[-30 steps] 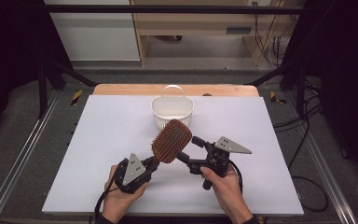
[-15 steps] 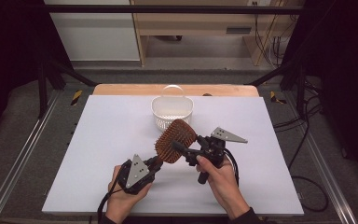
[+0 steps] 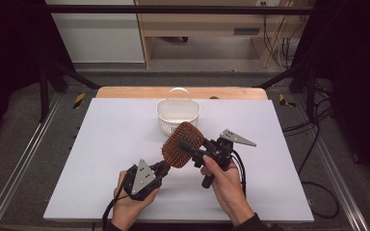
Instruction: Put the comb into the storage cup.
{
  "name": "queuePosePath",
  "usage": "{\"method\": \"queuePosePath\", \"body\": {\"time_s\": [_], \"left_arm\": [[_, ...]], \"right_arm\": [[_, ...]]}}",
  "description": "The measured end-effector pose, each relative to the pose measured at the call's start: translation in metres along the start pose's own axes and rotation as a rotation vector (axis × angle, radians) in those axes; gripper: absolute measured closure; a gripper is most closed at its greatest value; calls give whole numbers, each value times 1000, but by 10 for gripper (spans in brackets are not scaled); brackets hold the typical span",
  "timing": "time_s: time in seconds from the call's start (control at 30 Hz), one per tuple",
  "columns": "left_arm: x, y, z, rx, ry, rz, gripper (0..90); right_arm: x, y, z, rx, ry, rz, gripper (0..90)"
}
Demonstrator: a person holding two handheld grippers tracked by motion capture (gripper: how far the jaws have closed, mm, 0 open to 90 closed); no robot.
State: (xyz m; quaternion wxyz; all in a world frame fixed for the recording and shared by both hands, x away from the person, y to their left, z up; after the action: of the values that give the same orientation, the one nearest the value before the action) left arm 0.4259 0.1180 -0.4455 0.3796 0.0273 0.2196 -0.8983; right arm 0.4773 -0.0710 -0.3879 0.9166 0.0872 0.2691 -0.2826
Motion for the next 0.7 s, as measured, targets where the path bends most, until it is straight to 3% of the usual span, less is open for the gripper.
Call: {"method": "queuePosePath", "body": {"time_s": [0.3, 0.6, 0.7], "left_arm": [[-1, 0, 1, 8, -9, 2, 723], [-2, 5, 2, 17, -39, -4, 724], [-2, 7, 2, 15, -46, -8, 724]], "right_arm": [[-2, 2, 1, 26, 14, -7, 347], [-2, 2, 4, 50, 29, -16, 471], [-4, 2, 5, 48, 11, -29, 489]]}}
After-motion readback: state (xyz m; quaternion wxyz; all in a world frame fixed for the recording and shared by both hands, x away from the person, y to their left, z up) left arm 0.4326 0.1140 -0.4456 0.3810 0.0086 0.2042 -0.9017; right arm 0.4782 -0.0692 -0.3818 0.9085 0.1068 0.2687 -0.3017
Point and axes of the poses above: each handheld gripper's, and its own axes: y roughly forward along the jaws, z roughly out of its top, x roughly to its right, the point moved 4 cm from there along y, roughly forward along the jaws
